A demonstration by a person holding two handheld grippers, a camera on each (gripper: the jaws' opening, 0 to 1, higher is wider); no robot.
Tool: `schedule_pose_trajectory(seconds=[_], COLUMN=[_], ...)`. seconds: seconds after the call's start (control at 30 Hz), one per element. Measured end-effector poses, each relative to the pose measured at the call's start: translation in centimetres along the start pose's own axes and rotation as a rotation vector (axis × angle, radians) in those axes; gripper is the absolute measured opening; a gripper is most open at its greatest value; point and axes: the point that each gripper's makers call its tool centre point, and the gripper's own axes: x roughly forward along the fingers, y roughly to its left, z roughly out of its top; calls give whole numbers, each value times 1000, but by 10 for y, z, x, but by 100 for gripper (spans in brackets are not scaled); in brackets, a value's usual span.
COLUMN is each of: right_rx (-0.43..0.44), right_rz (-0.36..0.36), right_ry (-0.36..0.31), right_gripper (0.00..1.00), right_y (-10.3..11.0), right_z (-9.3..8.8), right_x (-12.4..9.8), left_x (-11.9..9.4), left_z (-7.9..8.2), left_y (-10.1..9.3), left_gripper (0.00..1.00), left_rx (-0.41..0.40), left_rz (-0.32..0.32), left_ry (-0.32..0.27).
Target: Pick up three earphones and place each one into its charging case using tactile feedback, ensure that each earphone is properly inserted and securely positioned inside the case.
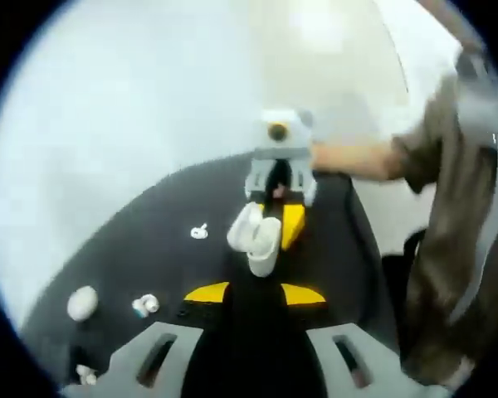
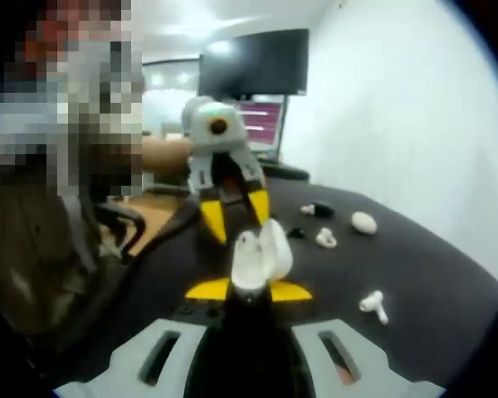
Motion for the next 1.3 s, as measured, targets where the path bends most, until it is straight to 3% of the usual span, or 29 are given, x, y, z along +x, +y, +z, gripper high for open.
schedule_pose_trajectory(seconds=[0.07, 0.3, 0.43, 0.57, 0.9, 1.13, 1.2, 1.3], right_rx=[2, 4, 6, 7, 39, 100, 139, 239], right_rz=[0, 1, 1, -1, -24, -42, -61, -171], right_ry=[0, -1, -1, 1, 23, -40, -115, -262], right_gripper=[17, 17, 17, 17, 21, 26, 25, 22], right_y=[0, 0, 0, 0, -5, -12, -19, -50], right_z=[0, 0, 0, -1, -4, 6, 18, 42], right_x=[0, 0, 0, 0, 0, -6, -13, -37], left_x=[4, 21, 29, 35, 27, 11, 13, 12], left_z=[7, 6, 15, 13, 13, 6, 6, 5], left_y=[-1, -7, -10, -12, -13, -1, -1, -1], left_gripper=[19, 22, 22, 16, 13, 13, 13, 13], left_rx=[-54, -104, -146, -129, -118, -160, -146, -152], left_rz=[-31, -73, -96, -90, -84, -46, -41, -49], left_ry=[-51, -71, -135, -150, -164, -196, -198, -198])
